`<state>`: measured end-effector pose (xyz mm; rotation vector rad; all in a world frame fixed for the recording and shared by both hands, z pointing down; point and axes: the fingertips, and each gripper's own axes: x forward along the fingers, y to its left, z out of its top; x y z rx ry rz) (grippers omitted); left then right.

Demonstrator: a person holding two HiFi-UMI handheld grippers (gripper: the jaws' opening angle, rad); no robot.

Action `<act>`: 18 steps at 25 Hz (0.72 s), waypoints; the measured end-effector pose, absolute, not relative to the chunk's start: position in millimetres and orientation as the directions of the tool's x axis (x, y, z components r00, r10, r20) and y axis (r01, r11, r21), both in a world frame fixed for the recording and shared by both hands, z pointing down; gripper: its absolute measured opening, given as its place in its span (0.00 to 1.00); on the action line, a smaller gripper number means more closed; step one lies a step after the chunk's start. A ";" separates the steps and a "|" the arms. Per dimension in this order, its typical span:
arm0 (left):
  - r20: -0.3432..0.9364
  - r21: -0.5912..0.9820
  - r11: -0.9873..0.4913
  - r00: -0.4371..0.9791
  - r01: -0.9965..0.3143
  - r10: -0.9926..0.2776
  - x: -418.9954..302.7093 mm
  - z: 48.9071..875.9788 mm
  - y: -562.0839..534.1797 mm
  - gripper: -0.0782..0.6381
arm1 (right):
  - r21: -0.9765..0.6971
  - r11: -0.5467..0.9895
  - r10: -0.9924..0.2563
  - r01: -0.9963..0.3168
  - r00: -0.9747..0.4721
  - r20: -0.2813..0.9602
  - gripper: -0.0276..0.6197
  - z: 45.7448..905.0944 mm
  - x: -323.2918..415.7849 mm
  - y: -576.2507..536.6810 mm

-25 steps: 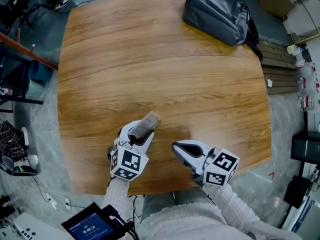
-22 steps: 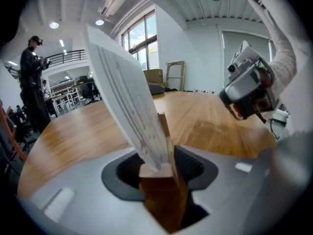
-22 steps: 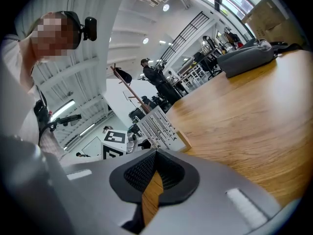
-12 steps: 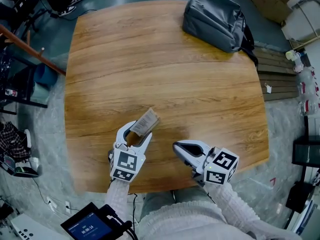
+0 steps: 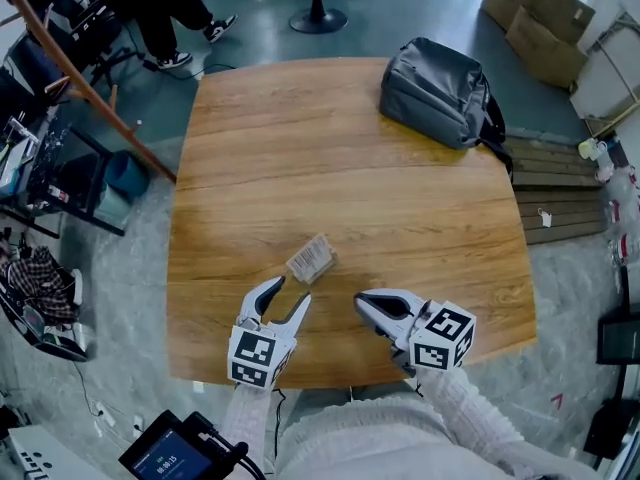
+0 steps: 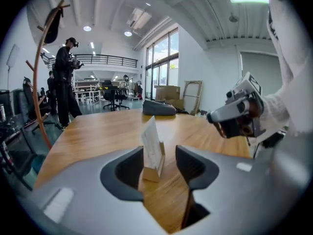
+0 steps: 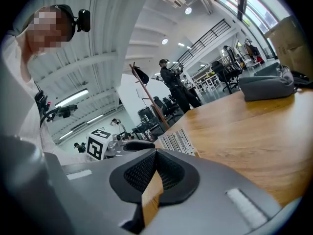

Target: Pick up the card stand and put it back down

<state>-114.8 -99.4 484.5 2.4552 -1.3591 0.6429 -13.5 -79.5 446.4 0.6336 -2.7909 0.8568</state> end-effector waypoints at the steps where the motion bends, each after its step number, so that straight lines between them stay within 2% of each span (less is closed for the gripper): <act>1: 0.479 0.027 -0.513 0.461 -0.858 -0.746 -113.3 475.7 -96.0 0.39 | -0.493 0.755 -0.348 -0.434 -0.901 0.259 0.04 443.4 -14.0 -78.7; 4: 0.425 0.067 -0.491 0.470 -0.869 -0.774 -104.1 446.1 -84.0 0.34 | -0.468 0.778 -0.336 -0.420 -0.907 0.255 0.04 436.8 -17.3 -73.3; 10: 0.359 0.023 -0.519 0.492 -0.854 -0.793 -92.1 414.3 -61.6 0.13 | -0.410 0.821 -0.324 -0.398 -0.915 0.241 0.04 417.9 -27.8 -63.0; 18: 0.332 0.150 -0.507 0.527 -0.849 -0.783 -79.2 418.4 -48.1 0.12 | -0.376 0.844 -0.312 -0.383 -0.920 0.238 0.04 409.5 -31.5 -57.0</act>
